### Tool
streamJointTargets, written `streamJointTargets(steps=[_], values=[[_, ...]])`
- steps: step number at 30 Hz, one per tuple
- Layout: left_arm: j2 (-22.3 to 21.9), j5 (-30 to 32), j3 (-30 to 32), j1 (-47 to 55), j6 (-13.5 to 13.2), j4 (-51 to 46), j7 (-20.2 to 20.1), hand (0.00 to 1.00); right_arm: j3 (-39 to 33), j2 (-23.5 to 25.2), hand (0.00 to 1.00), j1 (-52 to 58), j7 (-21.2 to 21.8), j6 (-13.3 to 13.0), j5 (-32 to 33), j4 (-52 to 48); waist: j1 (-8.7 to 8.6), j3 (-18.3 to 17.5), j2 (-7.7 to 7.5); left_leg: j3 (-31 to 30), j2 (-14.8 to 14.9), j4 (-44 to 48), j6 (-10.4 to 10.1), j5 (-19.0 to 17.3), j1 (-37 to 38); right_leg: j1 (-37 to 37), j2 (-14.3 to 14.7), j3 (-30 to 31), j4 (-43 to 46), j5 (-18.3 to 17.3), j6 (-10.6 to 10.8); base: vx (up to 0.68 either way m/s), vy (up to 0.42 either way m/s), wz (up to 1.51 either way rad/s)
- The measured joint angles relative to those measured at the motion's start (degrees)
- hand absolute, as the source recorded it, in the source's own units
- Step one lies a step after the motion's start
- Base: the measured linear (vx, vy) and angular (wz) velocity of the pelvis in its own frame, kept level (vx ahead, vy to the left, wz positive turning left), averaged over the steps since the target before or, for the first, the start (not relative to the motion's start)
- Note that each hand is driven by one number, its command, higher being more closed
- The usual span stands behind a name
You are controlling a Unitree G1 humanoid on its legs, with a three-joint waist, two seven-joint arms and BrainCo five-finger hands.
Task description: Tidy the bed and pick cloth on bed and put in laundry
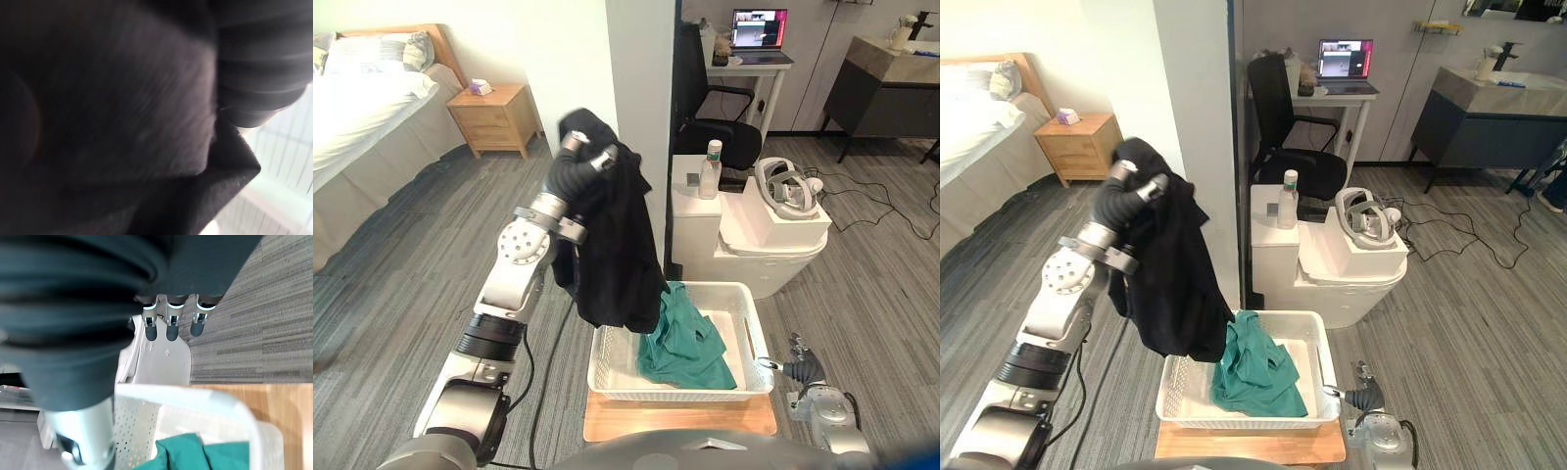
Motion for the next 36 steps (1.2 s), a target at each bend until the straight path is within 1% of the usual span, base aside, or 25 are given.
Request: streamJointTargets(steps=[3, 6, 7, 8, 11, 13, 15, 18, 20, 21, 22, 23, 25, 27, 28, 29, 30, 31, 32, 33, 34, 35, 36], values=[[-0.67, 2.24, -3.07, 0.0, 2.0, 0.41, -1.17, 1.0, 0.97, 0.29, 0.0, 0.0, -0.21, 0.07, 0.02, -0.05, -0.09, 0.01, -0.02, 0.46, -0.1, 0.0, -0.11, -0.08, 0.09, -0.18, 0.0, 0.55, 0.0, 0.01, 0.02, -0.01, -0.013, -0.09], [-3.31, 2.2, -5.93, 0.36, 5.62, 4.16, -3.27, 1.0, 0.98, 1.11, 0.0, 0.03, -0.58, 0.6, 0.1, -0.12, -0.33, 0.1, -0.12, 1.01, -0.13, -0.01, -0.27, -0.19, 0.07, -0.56, 0.06, 1.08, 0.01, 0.02, 0.03, -0.03, -0.024, -0.09], [-3.74, 2.2, -6.46, 0.78, 6.23, 4.99, -3.59, 1.0, 1.0, 1.34, 0.0, 0.02, -0.66, 0.66, 0.1, -0.12, -0.37, 0.13, -0.12, 1.23, -0.13, -0.01, -0.31, -0.22, 0.07, -0.7, 0.1, 1.3, 0.01, 0.03, 0.04, -0.03, -0.027, -0.17], [-4.59, 2.2, -7.46, 2.43, 7.01, 6.11, -4.0, 1.0, 1.56, 1.46, 0.0, 0.03, -0.76, 0.71, 0.11, -0.13, -0.45, 0.28, -0.03, 1.68, -0.13, -0.01, -0.42, -0.31, 0.18, -0.85, 0.2, 1.84, 0.01, 0.05, 0.07, -0.03, -0.027, -0.18], [-6.97, 2.15, -10.33, 9.11, 9.05, 7.49, -6.31, 1.0, 2.06, 1.86, 0.0, 0.55, -1.02, 0.72, 0.18, -0.13, -1.68, 0.75, -0.07, 1.96, -0.09, -0.01, -0.46, -0.53, 0.31, -0.9, 0.32, 2.13, 0.01, 0.04, 0.07, -0.02, -0.027, -0.09], [-7.98, 2.34, -11.7, 12.78, 9.14, 7.49, -7.58, 1.0, 2.05, 1.99, 0.0, 0.74, -1.09, 0.72, 0.19, -0.42, -1.74, 1.66, -0.21, 2.47, -0.08, -0.01, -0.47, -0.65, 0.62, -0.9, 0.42, 2.73, 0.01, 0.05, 0.07, -0.03, -0.027, -0.11], [-9.31, 4.53, -13.25, 16.63, 9.13, 7.49, -8.5, 1.0, 2.01, 2.03, 0.0, 2.3, -1.19, 0.71, 0.24, -1.92, -1.69, 1.99, -0.07, 2.77, -0.09, 0.0, -0.47, -0.82, 0.8, -0.91, 0.55, 3.42, 0.02, 0.04, 0.07, -0.03, -0.024, -0.09], [-9.8, 6.5, -13.9, 18.73, 9.14, 7.49, -8.57, 1.0, 2.02, 2.33, 0.0, 2.68, -1.21, 0.7, 0.23, -1.94, -1.77, 2.18, 0.22, 3.13, -0.07, 0.0, -0.49, -0.86, 0.98, -0.97, 0.64, 3.77, 0.03, 0.04, 0.06, -0.02, -0.028, -0.07], [-9.6, 7.38, -14.16, 18.98, 9.22, 7.57, -8.01, 1.0, 2.29, 2.66, 0.0, 2.76, -1.22, 0.7, 0.23, -1.92, -1.77, 2.54, 0.5, 3.49, 0.04, 0.02, -0.49, -0.86, 1.43, -1.06, 0.81, 3.78, 0.59, -0.1, -0.05, -0.04, -0.041, -0.08], [-9.49, 8.38, -14.49, 19.02, 9.7, 7.82, -7.67, 1.0, 2.9, 2.68, 0.0, 2.75, -1.3, 0.71, 0.23, -1.92, -1.79, 2.86, 0.7, 3.55, 0.18, 0.02, -0.49, -0.86, 1.76, -1.15, 0.94, 3.81, 1.39, -0.56, -0.14, -0.05, -0.043, -0.06], [-9.53, 8.72, -14.7, 19.0, 9.98, 8.79, -7.2, 1.0, 3.46, 2.71, 0.0, 2.72, -1.36, 0.73, 0.23, -1.92, -1.86, 3.01, 0.52, 3.52, 0.25, 0.01, -0.47, -0.83, 1.74, -1.43, 0.99, 3.79, 1.99, -0.83, -0.21, -0.06, -0.051, -0.04], [-9.67, 9.17, -14.74, 19.0, 10.31, 10.21, -6.76, 1.0, 3.93, 2.83, 0.0, 2.55, -1.44, 0.74, 0.25, -1.92, -1.93, 3.06, 0.64, 3.56, 0.28, 0.01, -0.44, -0.8, 1.73, -1.64, 1.04, 3.79, 2.26, -1.0, -0.3, -0.05, -0.042, -0.02], [-9.86, 11.6, -14.82, 18.99, 11.04, 14.3, -5.46, 1.0, 4.53, 3.47, 0.0, 2.36, -1.54, 0.78, 0.47, -1.9, -2.48, 3.34, 0.72, 3.55, 0.34, 0.0, -0.33, -0.71, 1.59, -1.83, 1.12, 3.77, 2.33, -1.22, -0.32, -0.06, -0.042, -0.02], [-10.24, 17.09, -14.73, 18.97, 11.22, 21.46, -2.6, 1.0, 5.14, 4.03, 0.0, 2.11, -1.53, 0.87, 0.7, -1.49, -3.27, 3.47, 0.72, 3.54, 0.42, 0.0, -0.33, -0.66, 0.65, -3.0, 1.28, 3.84, 2.48, -1.47, -0.37, -0.07, -0.048, -0.07], [-10.26, 18.26, -14.66, 18.85, 11.39, 23.51, -1.84, 1.0, 5.4, 4.03, 0.0, 2.07, -1.52, 0.87, 0.7, -1.47, -3.36, 3.5, 0.67, 3.55, 0.42, 0.0, -0.38, -0.62, 0.11, -3.59, 1.31, 3.95, 2.52, -1.46, -0.37, -0.05, -0.044, -0.12], [-10.29, 20.53, -14.35, 18.23, 12.19, 27.35, -0.36, 1.0, 5.74, 4.02, 0.0, 1.97, -1.49, 0.87, 0.7, -1.33, -3.65, 3.81, 0.61, 3.59, 0.41, 0.0, -0.26, -0.34, -0.77, -4.66, 1.44, 4.37, 2.55, -1.36, -0.48, -0.03, -0.041, -0.16], [-10.33, 22.75, -13.11, 17.5, 12.82, 31.13, 1.23, 1.0, 6.09, 4.01, 0.0, 1.72, -1.48, 0.92, 0.68, -1.02, -3.96, 4.66, 0.51, 3.72, 0.46, 0.0, -0.34, -0.19, -1.23, -5.34, 1.66, 4.91, 2.56, -1.15, -0.51, -0.04, -0.04, -0.18], [-10.33, 23.71, -12.04, 17.12, 12.9, 33.04, 2.01, 1.0, 6.39, 3.97, 0.0, 1.61, -1.48, 0.93, 0.68, -1.02, -4.15, 5.16, 0.27, 3.83, 0.51, 0.0, -0.34, -0.08, -1.61, -5.83, 1.77, 5.12, 2.57, -1.05, -0.6, -0.03, -0.041, -0.15], [-10.02, 24.9, -9.83, 15.83, 13.64, 36.55, 3.42, 1.0, 6.94, 3.85, 0.0, 0.88, -1.44, 0.99, 0.64, -1.02, -4.74, 6.37, -0.03, 3.91, 0.57, 0.02, -0.32, 0.14, -2.19, -6.46, 1.84, 5.16, 2.58, -0.81, -0.61, -0.03, -0.042, -0.1], [-9.32, 25.98, -8.1, 14.38, 14.0, 39.54, 4.6, 1.0, 7.02, 3.61, 0.0, -0.3, -1.44, 1.07, 0.64, -1.04, -5.09, 7.61, -0.07, 4.12, 0.52, 0.21, -0.25, 0.5, -2.85, -7.68, 1.88, 5.28, 2.69, -0.42, -0.62, -0.02, -0.041, -0.13], [-8.88, 26.06, -7.69, 13.43, 13.99, 40.87, 5.02, 1.0, 6.99, 3.35, 0.0, -0.95, -1.45, 1.12, 0.64, -1.05, -5.2, 8.36, -0.04, 4.59, 0.5, 0.26, -0.2, 0.63, -3.17, -8.27, 1.91, 5.63, 2.78, 0.03, -0.69, -0.02, -0.028, -0.22], [-8.2, 26.45, -6.97, 11.6, 13.94, 42.78, 6.07, 1.0, 6.99, 2.61, 0.0, -2.38, -1.45, 1.18, 0.68, -1.04, -5.43, 9.68, 0.28, 5.04, 0.31, 0.3, -0.08, 0.8, -4.17, -9.69, 1.92, 6.28, 3.18, 0.27, -0.73, -0.02, -0.015, -0.22], [-7.86, 26.48, -6.85, 9.42, 13.76, 44.14, 6.73, 1.0, 7.0, 1.44, 0.0, -3.82, -1.43, 1.19, 0.73, -1.07, -5.91, 11.42, 0.91, 5.16, 0.13, 0.31, 0.08, 0.94, -4.62, -10.42, 1.96, 6.69, 3.68, 0.35, -0.72, -0.02, -0.016, -0.16]])
